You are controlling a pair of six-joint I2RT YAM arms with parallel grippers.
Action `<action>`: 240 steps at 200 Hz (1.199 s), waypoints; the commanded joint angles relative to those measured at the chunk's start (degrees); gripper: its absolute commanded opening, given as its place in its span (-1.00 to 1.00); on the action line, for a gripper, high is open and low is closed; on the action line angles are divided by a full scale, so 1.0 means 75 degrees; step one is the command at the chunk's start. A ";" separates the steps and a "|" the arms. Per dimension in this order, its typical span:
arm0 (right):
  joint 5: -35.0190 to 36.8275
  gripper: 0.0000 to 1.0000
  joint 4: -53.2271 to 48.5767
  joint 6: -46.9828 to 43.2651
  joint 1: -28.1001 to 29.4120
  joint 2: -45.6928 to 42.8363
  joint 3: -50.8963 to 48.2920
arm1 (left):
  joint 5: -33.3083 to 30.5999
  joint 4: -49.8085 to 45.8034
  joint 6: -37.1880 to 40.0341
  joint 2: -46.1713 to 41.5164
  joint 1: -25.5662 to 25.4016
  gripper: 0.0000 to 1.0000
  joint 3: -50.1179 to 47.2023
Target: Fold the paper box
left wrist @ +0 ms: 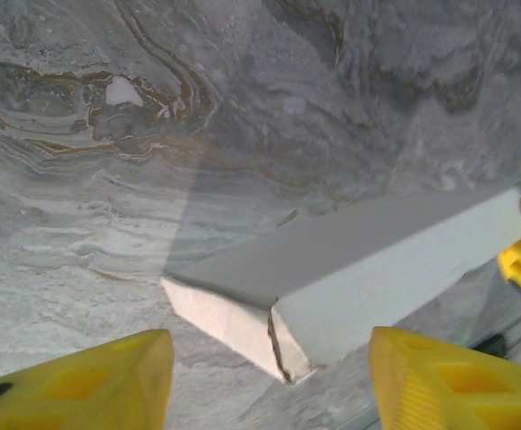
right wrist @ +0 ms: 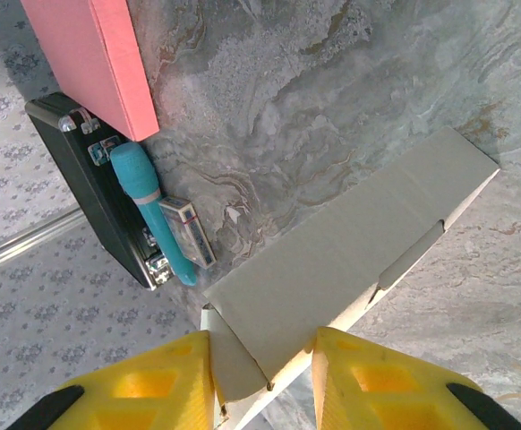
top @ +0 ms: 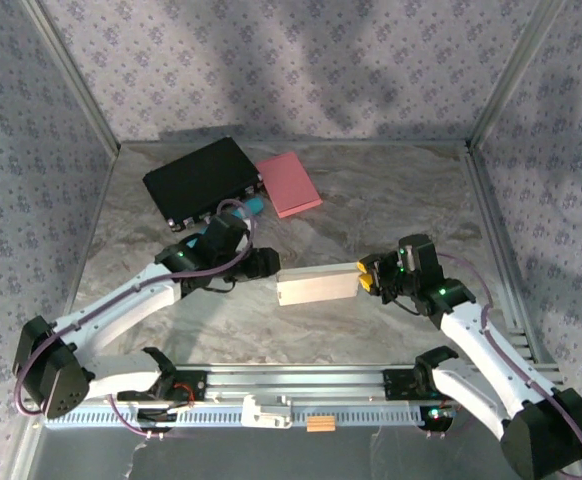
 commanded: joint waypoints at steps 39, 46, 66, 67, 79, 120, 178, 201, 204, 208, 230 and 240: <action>0.0210 -0.35 -0.0730 -0.0205 0.0047 0.0358 0.0084 | 0.1128 0.0734 -0.0613 0.0069 0.0084 0.01 -0.0339; 0.0211 -0.35 -0.0724 -0.0210 0.0044 0.0359 0.0097 | 0.1132 0.0725 -0.0638 0.0035 0.0108 0.01 -0.0414; 0.0211 -0.35 -0.0725 -0.0211 0.0061 0.0372 0.0091 | 0.1116 0.0866 -0.0690 0.0052 0.0154 0.00 -0.0535; 0.0211 -0.35 -0.0729 -0.0211 0.0069 0.0371 0.0094 | 0.1117 0.0871 -0.0693 0.0060 0.0155 0.00 -0.0541; 0.0209 -0.36 -0.0752 -0.0210 0.0079 0.0359 0.0095 | 0.1104 0.0983 -0.0752 0.0093 0.0207 -0.03 -0.0582; 0.0236 -0.36 -0.0788 -0.0208 0.0114 0.0302 0.0062 | 0.1049 0.1317 -0.0908 0.0041 0.0311 -0.10 -0.0665; 0.0255 -0.36 -0.0737 -0.0175 0.0126 0.0322 0.0032 | 0.1207 0.1181 -0.0902 0.0152 0.0326 -0.23 -0.0665; 0.0238 -0.36 -0.0735 -0.0188 0.0135 0.0342 0.0062 | 0.1212 0.1234 -0.0921 0.0162 0.0308 -0.26 -0.0816; 0.0238 -0.36 -0.0732 -0.0187 0.0130 0.0343 0.0053 | 0.1205 0.1229 -0.0910 0.0152 0.0320 -0.26 -0.0817; 0.0235 -0.36 -0.0733 -0.0193 0.0127 0.0346 0.0061 | 0.1193 0.1227 -0.0908 0.0146 0.0317 -0.26 -0.0840; 0.0226 -0.36 -0.0743 -0.0187 0.0131 0.0337 0.0053 | 0.1254 0.1311 -0.0908 0.0169 0.0312 -0.27 -0.0940; 0.0230 -0.36 -0.0734 -0.0185 0.0126 0.0347 0.0050 | 0.1286 0.1301 -0.0886 0.0195 0.0311 -0.27 -0.0952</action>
